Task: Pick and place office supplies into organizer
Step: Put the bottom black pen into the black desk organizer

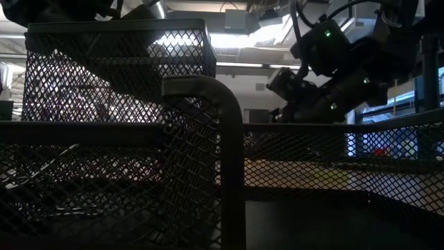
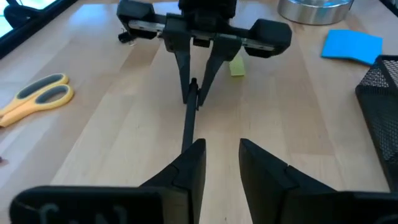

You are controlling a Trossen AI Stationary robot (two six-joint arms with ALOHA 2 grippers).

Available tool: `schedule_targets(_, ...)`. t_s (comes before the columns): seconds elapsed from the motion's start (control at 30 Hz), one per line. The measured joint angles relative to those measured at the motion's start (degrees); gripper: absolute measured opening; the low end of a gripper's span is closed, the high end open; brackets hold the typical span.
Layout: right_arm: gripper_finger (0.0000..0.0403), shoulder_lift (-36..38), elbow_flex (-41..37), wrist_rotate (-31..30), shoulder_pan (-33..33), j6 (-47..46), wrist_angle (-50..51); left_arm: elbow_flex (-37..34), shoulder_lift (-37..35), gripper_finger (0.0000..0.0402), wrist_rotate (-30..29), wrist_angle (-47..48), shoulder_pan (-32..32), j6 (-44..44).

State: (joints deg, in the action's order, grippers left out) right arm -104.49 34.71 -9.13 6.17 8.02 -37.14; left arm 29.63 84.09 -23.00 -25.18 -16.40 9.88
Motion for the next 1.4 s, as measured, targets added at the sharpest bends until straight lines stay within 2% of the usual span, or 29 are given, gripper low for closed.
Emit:
schedule_targets(0.23, 0.0062, 2.72, 0.10, 0.04, 0.00, 1.43, 1.01, 0.02, 0.00, 0.0089, -0.01, 0.30, 0.00, -0.03)
schedule_targets(0.43, 0.0065, 4.31, 3.06, 0.11, 0.00, 5.08, 7.31, 0.09, 0.00, 0.0089, 0.05, 2.52, 0.00, -0.01)
schedule_targets(0.73, 0.0064, 4.44, 14.81, -0.15, 0.00, 11.49, 29.24, 0.09, 0.00, 0.0089, -0.45, 3.28, 0.66, -0.14)
schedule_targets(1.07, 0.0065, 4.44, 23.42, -1.09, 0.00, 18.07, 40.98, 0.11, -0.02, 0.0095, -0.44, 8.03, 2.47, 2.87)
schedule_targets(1.4, 0.0066, 4.44, 34.37, -3.92, -0.31, 22.33, 59.61, 0.11, -0.02, 0.0100, -0.40, 7.90, 3.45, 2.88)
